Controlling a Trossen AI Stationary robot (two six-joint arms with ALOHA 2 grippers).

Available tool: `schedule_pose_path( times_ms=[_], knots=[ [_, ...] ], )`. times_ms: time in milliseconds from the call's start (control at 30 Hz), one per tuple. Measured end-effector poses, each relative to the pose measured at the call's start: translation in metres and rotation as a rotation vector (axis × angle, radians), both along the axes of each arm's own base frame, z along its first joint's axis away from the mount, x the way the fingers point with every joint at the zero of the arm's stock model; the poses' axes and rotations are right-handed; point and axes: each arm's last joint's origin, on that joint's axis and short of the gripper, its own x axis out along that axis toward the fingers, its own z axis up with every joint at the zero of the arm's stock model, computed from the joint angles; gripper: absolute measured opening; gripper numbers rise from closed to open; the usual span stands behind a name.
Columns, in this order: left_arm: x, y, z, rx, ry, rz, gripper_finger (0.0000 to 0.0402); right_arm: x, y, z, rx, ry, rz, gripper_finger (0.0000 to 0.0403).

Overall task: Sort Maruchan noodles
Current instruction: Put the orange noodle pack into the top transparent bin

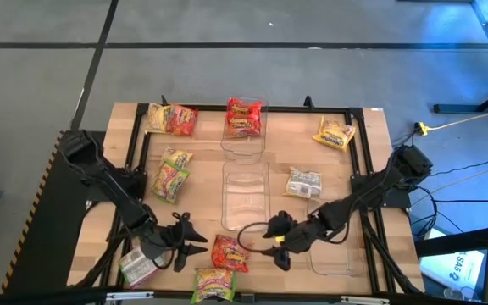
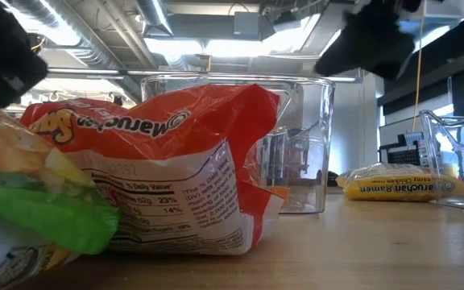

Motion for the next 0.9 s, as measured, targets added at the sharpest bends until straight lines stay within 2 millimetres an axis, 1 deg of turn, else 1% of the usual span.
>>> schedule_pose_path(
  times_ms=[167,300,400,500,667,800,900],
  knots=[
    [0.001,-0.001,-0.009,0.020,0.025,0.005,0.0134,0.002,0.002,-0.007,0.015,0.011,-0.062,0.0272],
    [0.005,0.001,-0.015,0.029,0.042,0.013,0.0134,0.007,0.005,-0.023,0.015,0.032,-0.129,0.0291],
    [0.007,0.000,-0.020,0.024,0.057,0.012,0.0134,0.012,0.010,-0.036,0.059,0.046,-0.115,0.0306],
    [0.008,-0.001,-0.026,0.022,0.073,-0.003,0.0134,0.014,0.015,-0.042,0.086,0.054,-0.061,0.0316],
    [0.010,-0.004,-0.037,0.028,0.084,-0.008,0.0134,0.013,0.019,-0.054,0.120,0.095,-0.104,0.0319],
    [0.014,-0.007,-0.048,0.035,0.088,-0.034,0.0134,0.021,0.023,-0.067,0.160,0.073,-0.130,0.0319],
    [0.016,-0.009,-0.055,0.036,0.084,-0.054,0.0134,0.029,0.028,-0.081,0.223,0.035,-0.136,0.0319]
  ],
)
